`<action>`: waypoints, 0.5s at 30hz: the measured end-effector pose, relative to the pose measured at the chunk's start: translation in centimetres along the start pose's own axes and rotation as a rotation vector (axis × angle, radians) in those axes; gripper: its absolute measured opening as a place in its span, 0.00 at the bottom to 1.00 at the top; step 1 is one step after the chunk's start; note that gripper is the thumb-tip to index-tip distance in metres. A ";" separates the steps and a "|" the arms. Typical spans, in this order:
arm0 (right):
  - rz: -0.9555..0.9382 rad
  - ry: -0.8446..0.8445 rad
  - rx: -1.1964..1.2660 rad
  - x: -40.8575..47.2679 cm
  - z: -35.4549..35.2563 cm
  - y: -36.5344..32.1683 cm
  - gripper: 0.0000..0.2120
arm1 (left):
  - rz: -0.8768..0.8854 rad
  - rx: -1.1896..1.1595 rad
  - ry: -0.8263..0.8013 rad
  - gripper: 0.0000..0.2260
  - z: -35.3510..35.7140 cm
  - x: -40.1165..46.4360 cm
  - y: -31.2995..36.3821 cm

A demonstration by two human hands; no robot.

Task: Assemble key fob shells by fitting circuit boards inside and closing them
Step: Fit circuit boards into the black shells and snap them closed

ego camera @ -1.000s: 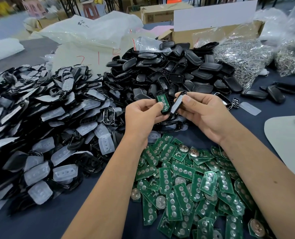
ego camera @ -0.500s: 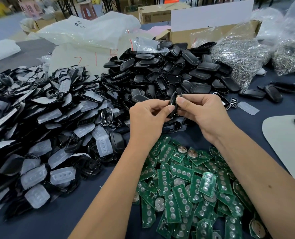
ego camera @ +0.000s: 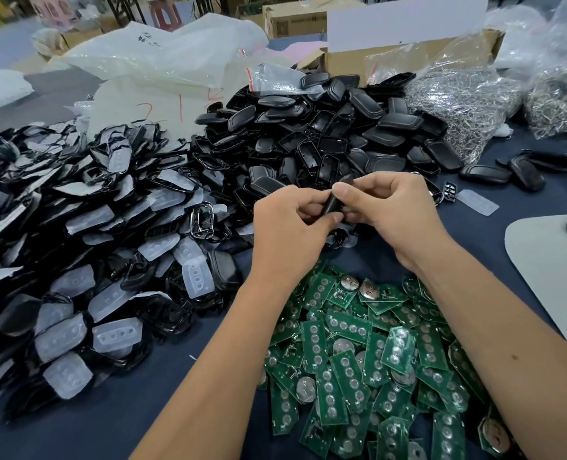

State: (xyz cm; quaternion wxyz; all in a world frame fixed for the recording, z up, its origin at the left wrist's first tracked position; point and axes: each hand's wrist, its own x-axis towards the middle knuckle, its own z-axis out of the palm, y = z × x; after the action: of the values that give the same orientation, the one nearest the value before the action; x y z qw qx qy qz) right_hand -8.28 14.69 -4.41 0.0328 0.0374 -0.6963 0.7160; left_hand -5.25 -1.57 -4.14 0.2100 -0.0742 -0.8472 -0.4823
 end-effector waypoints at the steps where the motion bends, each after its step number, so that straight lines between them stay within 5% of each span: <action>1: -0.007 -0.020 -0.028 0.1 -0.2 0.0 0.16 | -0.020 0.004 0.007 0.11 -0.1 0.0 -0.1; 7: -0.122 -0.231 -0.155 0.1 -1.7 -0.2 0.15 | -0.047 0.037 -0.018 0.11 -0.7 0.3 -0.4; 15: -0.184 -0.237 -0.129 0.0 -1.5 -0.4 0.09 | 0.026 0.041 -0.074 0.14 -0.8 0.5 -0.3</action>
State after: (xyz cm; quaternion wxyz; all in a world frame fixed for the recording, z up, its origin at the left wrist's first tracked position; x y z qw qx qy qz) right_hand -8.21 16.24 -4.03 0.0180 0.1831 -0.7334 0.6544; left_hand -5.57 -2.43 -3.79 0.1860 -0.0986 -0.8632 -0.4589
